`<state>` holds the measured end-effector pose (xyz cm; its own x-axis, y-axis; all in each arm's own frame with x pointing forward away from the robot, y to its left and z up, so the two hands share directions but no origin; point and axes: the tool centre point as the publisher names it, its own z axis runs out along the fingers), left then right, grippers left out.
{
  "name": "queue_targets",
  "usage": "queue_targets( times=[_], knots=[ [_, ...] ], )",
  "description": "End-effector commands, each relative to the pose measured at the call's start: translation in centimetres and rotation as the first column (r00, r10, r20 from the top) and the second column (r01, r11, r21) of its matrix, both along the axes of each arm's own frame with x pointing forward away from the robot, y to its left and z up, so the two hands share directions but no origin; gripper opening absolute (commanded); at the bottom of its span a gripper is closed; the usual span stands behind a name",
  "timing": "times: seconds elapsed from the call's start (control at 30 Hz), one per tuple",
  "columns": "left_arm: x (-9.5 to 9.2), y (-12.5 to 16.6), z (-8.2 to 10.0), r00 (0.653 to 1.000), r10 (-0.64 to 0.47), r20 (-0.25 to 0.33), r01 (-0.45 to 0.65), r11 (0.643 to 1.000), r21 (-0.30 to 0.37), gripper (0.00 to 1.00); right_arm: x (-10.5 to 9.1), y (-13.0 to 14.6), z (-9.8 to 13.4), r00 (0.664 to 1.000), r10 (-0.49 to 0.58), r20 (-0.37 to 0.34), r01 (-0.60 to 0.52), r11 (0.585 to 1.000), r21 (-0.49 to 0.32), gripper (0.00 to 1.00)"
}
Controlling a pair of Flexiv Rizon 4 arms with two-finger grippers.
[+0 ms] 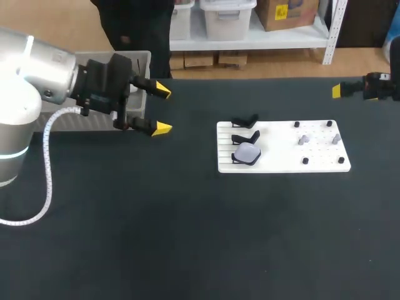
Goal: Pick up each earbud case from the left stands, insert the matching earbuds, close the lid, and place the case in the box.
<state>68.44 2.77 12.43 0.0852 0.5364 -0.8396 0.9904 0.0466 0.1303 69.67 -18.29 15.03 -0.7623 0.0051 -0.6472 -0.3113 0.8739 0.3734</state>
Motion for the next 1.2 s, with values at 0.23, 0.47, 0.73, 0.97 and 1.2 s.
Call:
queue_targets(
  times=[0.23, 0.47, 0.73, 0.97, 1.2],
  knots=[
    [-0.9, -1.6, -1.5, 0.995, -0.078, -0.067, 0.077, 0.997, -0.015, 1.0, 0.1, 0.0, -0.1, 1.0, 0.002, 0.001, -0.002, 1.0, 0.002, 1.0],
    [-3.0, -3.9, -2.5, 0.994, -0.061, -0.09, 0.06, 0.998, -0.021, 1.0, 0.1, 0.0, -0.1, 1.0, 0.002, 0.001, -0.002, 1.0, 0.002, 1.0],
    [-5.2, -6.0, -3.9, 0.994, -0.045, -0.098, 0.042, 0.999, -0.034, 1.0, 0.1, 0.0, -0.1, 1.0, 0.002, 0.001, -0.002, 1.0, 0.002, 1.0],
    [-5.6, -6.5, -4.8, 0.994, -0.019, -0.106, 0.012, 0.998, -0.064, 1.0, 0.1, 0.0, -0.1, 1.0, 0.002, 0.001, -0.002, 1.0, 0.002, 1.0],
    [-5.2, -6.7, -4.4, 0.995, -0.044, -0.089, 0.037, 0.996, -0.083, 1.0, 0.1, 0.0, -0.1, 1.0, 0.002, 0.001, -0.002, 1.0, 0.002, 1.0]
  ],
)
